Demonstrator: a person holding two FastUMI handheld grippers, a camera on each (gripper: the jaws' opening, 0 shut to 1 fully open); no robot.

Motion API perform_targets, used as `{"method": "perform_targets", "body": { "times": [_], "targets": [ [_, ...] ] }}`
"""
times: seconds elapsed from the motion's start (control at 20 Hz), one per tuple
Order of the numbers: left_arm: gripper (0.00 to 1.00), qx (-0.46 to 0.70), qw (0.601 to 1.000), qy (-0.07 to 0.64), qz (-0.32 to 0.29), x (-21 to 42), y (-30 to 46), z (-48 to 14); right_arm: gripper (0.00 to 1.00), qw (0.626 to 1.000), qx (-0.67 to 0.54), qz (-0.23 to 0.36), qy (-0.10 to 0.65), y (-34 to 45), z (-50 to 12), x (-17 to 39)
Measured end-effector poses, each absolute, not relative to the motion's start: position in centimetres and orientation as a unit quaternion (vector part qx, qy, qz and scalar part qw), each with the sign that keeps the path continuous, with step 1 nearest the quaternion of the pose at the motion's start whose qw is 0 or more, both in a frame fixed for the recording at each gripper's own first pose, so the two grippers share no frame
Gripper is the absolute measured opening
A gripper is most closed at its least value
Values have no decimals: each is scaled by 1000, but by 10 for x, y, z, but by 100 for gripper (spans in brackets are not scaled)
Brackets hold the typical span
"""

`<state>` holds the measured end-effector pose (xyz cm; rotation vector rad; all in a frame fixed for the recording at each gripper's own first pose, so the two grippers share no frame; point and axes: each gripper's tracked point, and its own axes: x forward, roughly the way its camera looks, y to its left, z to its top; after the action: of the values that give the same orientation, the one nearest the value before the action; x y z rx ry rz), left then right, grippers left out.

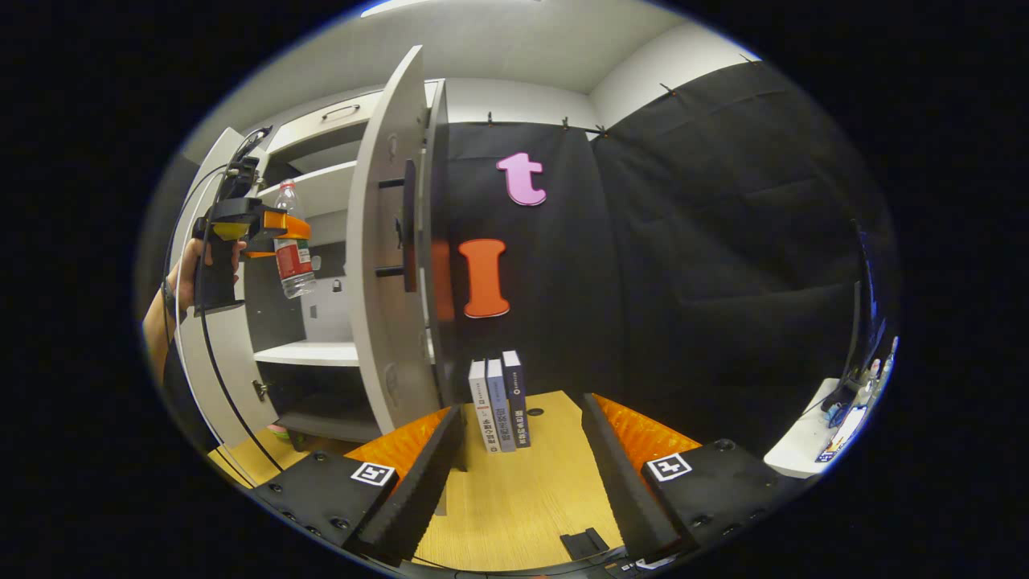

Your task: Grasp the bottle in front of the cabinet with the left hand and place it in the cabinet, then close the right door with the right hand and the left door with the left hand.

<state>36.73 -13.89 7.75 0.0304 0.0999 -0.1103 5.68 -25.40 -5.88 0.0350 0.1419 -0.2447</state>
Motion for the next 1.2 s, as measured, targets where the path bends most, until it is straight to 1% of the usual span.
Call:
{"method": "perform_targets", "body": {
  "times": [0.1,0.2,0.35,0.5,0.7,0.8,0.95,1.15,1.2],
  "targets": [
    [72,26,996,70,-52,413,-130,50,98,984,27,-160,70,-262,-62,52],
    [72,20,993,99,-53,441,-125,19,98,978,27,-193,68,-267,-63,39],
    [72,29,991,125,-45,454,-118,-4,98,969,21,-235,72,-274,-69,29],
    [72,41,992,118,-37,462,-116,-16,98,962,27,-262,68,-277,-69,22],
    [73,53,990,128,-39,463,-119,-28,97,957,32,-281,64,-280,-69,17],
    [74,50,988,138,-44,464,-123,-40,100,955,30,-286,65,-278,-71,17],
    [74,43,987,151,-43,465,-122,-59,100,954,25,-290,66,-277,-71,14],
    [75,42,988,141,-43,468,-119,-59,100,953,23,-294,69,-277,-73,10],
    [77,39,988,143,-45,468,-118,-62,100,953,25,-295,70,-277,-74,10]
  ]
}}
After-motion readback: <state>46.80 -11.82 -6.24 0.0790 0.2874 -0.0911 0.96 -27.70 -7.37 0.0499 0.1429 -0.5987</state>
